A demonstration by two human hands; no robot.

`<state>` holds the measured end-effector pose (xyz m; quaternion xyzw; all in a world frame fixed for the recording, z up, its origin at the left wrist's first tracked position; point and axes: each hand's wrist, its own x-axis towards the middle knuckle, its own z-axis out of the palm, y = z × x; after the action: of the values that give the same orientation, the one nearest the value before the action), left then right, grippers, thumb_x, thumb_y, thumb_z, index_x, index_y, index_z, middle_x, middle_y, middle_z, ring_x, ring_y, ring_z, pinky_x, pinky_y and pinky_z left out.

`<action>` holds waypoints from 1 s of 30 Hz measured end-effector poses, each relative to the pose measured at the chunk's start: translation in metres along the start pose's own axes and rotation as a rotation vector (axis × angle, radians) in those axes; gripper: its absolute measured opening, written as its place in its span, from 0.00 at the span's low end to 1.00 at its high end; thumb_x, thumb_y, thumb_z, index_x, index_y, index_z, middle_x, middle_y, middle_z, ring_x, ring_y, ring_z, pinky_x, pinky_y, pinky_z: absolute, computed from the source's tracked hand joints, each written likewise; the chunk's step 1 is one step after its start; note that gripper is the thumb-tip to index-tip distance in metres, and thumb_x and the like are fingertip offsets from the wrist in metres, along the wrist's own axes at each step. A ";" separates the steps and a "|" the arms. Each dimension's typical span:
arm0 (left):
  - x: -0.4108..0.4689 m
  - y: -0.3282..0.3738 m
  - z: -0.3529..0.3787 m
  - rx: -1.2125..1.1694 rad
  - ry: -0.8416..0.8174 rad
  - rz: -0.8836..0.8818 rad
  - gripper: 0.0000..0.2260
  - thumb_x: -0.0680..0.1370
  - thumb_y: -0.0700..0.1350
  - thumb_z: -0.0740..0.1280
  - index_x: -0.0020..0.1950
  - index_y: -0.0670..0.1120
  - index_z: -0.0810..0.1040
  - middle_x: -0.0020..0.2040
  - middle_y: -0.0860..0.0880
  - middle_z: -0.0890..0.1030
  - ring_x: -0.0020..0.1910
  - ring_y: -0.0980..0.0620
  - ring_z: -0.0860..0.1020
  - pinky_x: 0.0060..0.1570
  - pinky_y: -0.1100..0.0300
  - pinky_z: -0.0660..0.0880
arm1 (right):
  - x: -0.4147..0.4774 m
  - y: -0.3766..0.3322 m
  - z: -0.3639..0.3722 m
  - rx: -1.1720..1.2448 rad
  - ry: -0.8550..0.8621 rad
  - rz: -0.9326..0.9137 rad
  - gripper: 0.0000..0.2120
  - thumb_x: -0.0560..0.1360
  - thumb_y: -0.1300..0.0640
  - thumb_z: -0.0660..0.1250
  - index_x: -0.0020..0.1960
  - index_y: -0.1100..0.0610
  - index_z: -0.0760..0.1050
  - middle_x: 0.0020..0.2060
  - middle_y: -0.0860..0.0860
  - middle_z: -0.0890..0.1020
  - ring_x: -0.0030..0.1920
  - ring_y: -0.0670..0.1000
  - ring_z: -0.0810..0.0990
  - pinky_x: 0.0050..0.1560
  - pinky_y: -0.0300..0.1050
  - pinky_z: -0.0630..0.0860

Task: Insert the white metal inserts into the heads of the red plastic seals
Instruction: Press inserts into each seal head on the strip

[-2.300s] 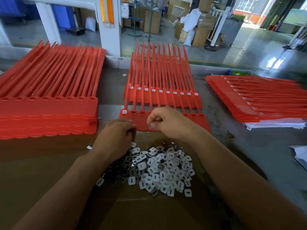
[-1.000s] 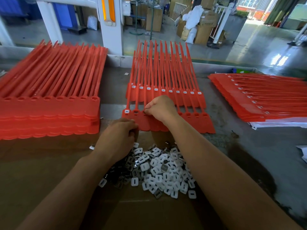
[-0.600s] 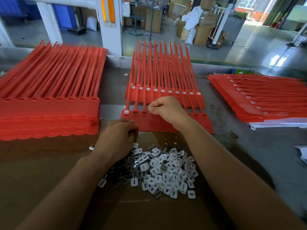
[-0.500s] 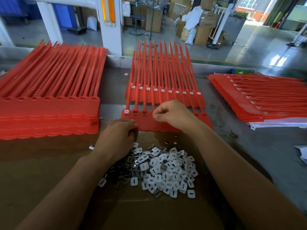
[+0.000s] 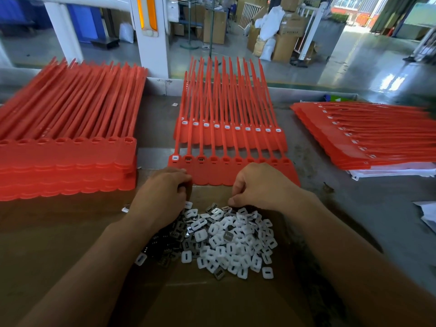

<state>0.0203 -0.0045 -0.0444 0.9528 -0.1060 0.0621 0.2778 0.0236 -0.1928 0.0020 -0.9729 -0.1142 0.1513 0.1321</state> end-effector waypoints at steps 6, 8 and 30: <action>0.000 0.000 0.000 0.015 -0.003 -0.005 0.17 0.76 0.37 0.59 0.63 0.46 0.76 0.66 0.50 0.72 0.65 0.54 0.69 0.63 0.64 0.60 | 0.000 -0.007 0.002 -0.057 -0.051 -0.027 0.03 0.74 0.53 0.68 0.45 0.53 0.76 0.47 0.48 0.79 0.48 0.47 0.75 0.46 0.40 0.70; 0.000 0.000 0.000 0.015 -0.004 -0.004 0.17 0.76 0.37 0.59 0.63 0.46 0.76 0.67 0.50 0.72 0.65 0.54 0.69 0.64 0.63 0.60 | 0.001 -0.005 0.002 -0.019 -0.053 -0.044 0.07 0.74 0.56 0.67 0.39 0.51 0.71 0.43 0.45 0.75 0.47 0.46 0.73 0.42 0.37 0.68; 0.000 0.000 -0.001 0.005 0.009 0.027 0.16 0.75 0.35 0.60 0.60 0.45 0.78 0.65 0.48 0.74 0.64 0.52 0.70 0.63 0.61 0.63 | 0.079 -0.004 0.015 0.382 0.382 0.052 0.09 0.76 0.61 0.63 0.46 0.63 0.82 0.50 0.52 0.83 0.38 0.44 0.76 0.33 0.34 0.68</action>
<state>0.0205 -0.0037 -0.0435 0.9516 -0.1174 0.0704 0.2751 0.0913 -0.1645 -0.0319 -0.9438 -0.0316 -0.0128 0.3287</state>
